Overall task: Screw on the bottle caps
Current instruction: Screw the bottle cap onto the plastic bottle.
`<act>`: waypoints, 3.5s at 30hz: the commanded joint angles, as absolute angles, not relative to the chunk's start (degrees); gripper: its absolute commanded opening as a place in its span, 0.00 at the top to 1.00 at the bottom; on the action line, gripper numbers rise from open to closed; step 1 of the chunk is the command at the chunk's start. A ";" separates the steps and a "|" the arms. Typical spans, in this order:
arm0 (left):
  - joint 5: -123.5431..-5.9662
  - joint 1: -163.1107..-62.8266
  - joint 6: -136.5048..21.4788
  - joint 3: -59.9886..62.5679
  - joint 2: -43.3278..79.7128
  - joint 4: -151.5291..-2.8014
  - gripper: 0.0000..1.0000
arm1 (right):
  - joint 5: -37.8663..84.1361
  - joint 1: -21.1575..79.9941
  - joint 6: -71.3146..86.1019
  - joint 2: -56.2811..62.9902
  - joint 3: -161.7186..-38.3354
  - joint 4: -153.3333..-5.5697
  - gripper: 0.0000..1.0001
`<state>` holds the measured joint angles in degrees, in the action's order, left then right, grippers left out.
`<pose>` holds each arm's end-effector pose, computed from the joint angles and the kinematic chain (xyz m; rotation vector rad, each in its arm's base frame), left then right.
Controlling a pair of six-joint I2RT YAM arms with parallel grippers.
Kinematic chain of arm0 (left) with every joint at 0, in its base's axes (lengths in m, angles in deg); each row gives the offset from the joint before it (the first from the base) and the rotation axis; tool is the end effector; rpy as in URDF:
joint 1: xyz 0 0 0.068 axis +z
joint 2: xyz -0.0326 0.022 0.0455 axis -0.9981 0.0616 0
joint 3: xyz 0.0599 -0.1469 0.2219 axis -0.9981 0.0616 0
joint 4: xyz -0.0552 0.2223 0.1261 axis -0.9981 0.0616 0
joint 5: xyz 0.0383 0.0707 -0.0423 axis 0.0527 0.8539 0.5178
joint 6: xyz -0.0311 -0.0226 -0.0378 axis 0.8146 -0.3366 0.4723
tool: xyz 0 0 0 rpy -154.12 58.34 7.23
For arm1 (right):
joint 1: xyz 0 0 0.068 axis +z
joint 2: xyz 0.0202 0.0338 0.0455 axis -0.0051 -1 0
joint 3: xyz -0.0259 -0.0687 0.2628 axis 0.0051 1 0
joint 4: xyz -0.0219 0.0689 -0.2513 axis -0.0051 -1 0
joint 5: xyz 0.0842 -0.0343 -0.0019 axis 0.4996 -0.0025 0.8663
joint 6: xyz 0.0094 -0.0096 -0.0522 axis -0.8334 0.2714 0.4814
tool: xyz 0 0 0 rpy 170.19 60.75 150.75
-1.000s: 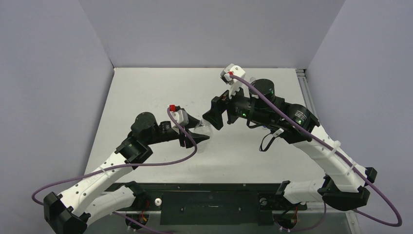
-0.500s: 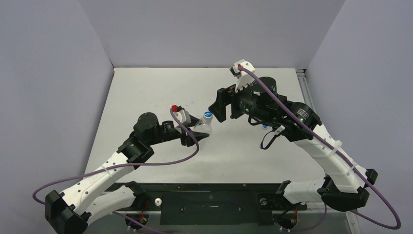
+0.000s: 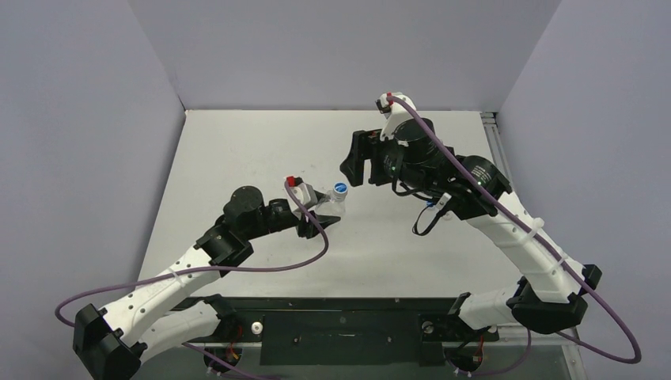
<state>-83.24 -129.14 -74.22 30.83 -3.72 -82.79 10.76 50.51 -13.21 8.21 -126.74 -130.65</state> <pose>0.1512 -0.1612 0.3325 1.0092 1.3596 -0.8752 0.1619 0.1898 0.4843 -0.3623 2.0736 0.7617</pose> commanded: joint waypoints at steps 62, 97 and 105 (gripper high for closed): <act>-74.38 -131.86 -79.55 30.83 -2.96 -80.78 1.00 | -3.59 62.31 -18.61 -1.27 -134.84 -141.75 0.64; -99.66 -131.10 -66.77 28.38 -8.06 -81.24 1.00 | 27.26 57.95 4.46 12.28 -126.07 -127.24 1.00; -97.06 -129.56 -65.21 29.55 -8.64 -83.41 1.00 | 29.86 57.29 3.44 12.48 -124.44 -127.55 1.00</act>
